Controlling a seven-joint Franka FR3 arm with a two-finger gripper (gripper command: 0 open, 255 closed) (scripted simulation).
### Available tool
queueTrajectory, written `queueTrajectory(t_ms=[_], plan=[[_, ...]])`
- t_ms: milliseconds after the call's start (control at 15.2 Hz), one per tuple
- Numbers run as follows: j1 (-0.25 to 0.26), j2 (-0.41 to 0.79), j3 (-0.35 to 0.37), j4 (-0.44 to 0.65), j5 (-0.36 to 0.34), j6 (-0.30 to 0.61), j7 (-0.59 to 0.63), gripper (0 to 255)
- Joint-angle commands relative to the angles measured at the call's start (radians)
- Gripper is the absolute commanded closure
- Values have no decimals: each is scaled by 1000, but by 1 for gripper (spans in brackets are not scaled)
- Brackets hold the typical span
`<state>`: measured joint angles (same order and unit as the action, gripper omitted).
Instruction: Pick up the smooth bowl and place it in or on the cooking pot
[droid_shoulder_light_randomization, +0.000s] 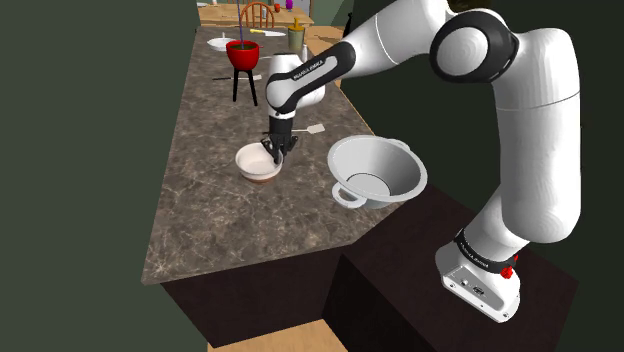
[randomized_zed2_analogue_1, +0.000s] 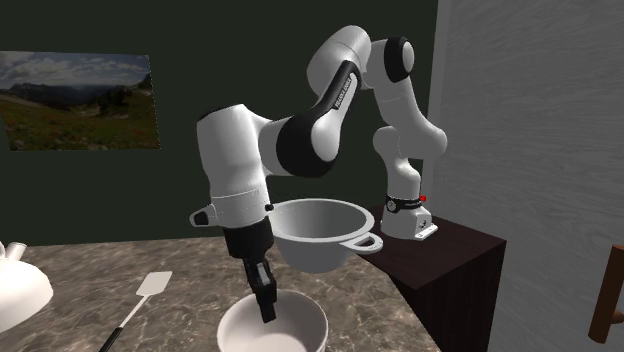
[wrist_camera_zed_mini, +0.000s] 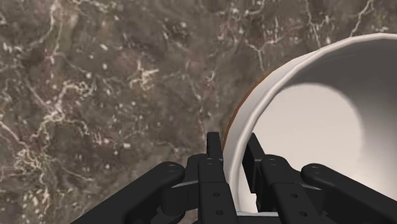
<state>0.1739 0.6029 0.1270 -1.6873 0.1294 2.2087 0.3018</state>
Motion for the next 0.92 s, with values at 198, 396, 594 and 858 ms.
queueTrajectory(t_ms=[198, 396, 594, 858], plan=[[-3, -44, 1, 5, 1, -49, 5, 255], [-4, -67, 2, 12, 1, -78, 9, 255], [-5, -87, 2, 23, 1, -109, 13, 255], [-6, -113, 3, 39, 1, -151, 19, 255]])
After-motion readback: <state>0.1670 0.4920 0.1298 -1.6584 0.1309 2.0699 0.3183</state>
